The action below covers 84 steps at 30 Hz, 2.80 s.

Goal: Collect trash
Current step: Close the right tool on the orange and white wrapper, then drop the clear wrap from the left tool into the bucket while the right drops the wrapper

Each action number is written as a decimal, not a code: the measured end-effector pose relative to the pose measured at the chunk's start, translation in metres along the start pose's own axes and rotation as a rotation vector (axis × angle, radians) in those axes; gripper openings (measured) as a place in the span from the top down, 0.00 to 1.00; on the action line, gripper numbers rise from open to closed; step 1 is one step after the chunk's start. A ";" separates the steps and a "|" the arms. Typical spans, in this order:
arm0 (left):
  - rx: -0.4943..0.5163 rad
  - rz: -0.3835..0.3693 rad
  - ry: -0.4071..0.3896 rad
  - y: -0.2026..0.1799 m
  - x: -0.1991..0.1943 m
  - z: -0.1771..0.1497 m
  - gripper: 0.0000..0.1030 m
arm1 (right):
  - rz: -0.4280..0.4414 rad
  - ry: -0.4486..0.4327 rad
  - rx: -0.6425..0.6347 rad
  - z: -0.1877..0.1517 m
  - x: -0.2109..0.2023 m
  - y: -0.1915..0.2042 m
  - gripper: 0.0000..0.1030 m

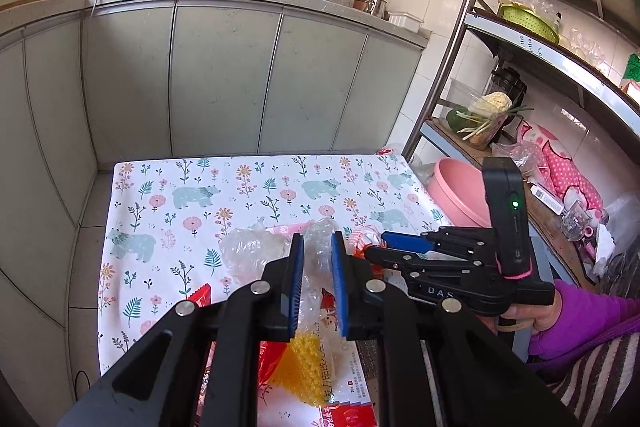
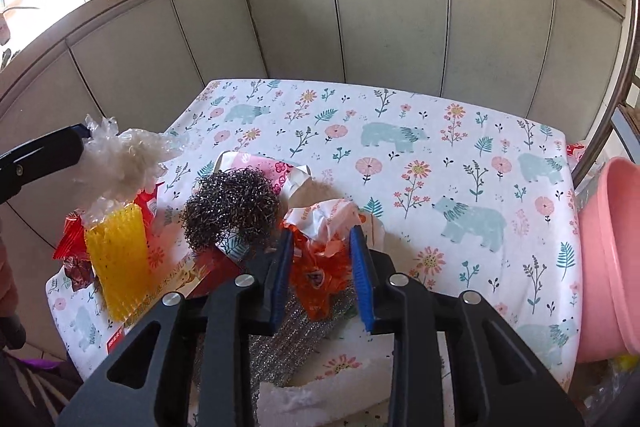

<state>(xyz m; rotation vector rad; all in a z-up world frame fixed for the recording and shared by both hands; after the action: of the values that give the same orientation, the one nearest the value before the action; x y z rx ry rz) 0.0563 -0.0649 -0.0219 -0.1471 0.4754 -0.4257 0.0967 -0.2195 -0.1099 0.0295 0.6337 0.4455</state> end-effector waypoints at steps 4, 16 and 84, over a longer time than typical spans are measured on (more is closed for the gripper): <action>0.014 0.010 -0.006 -0.003 -0.001 0.001 0.87 | 0.010 -0.043 0.016 0.001 -0.015 0.000 0.74; 0.035 -0.003 -0.063 -0.021 -0.006 0.019 0.88 | 0.022 -0.195 0.035 0.024 -0.082 0.005 0.74; 0.277 -0.378 0.181 -0.301 0.259 -0.019 0.83 | -0.529 -0.277 0.417 -0.049 -0.147 -0.278 0.71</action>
<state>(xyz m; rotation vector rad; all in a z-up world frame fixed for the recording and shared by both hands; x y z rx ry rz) 0.1465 -0.4484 -0.0751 0.0726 0.5625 -0.8750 0.0723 -0.5369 -0.1108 0.3077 0.4283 -0.2062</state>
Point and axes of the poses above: each gripper's, at about its wrist camera, not at the fingertips, and x roughly the way its jaws point, y to its left, z to its top, the point moved 7 cm from there along x, roughly the way its jaws point, and after that the axes turned 12 degrees about -y, right-handed, at the moved point
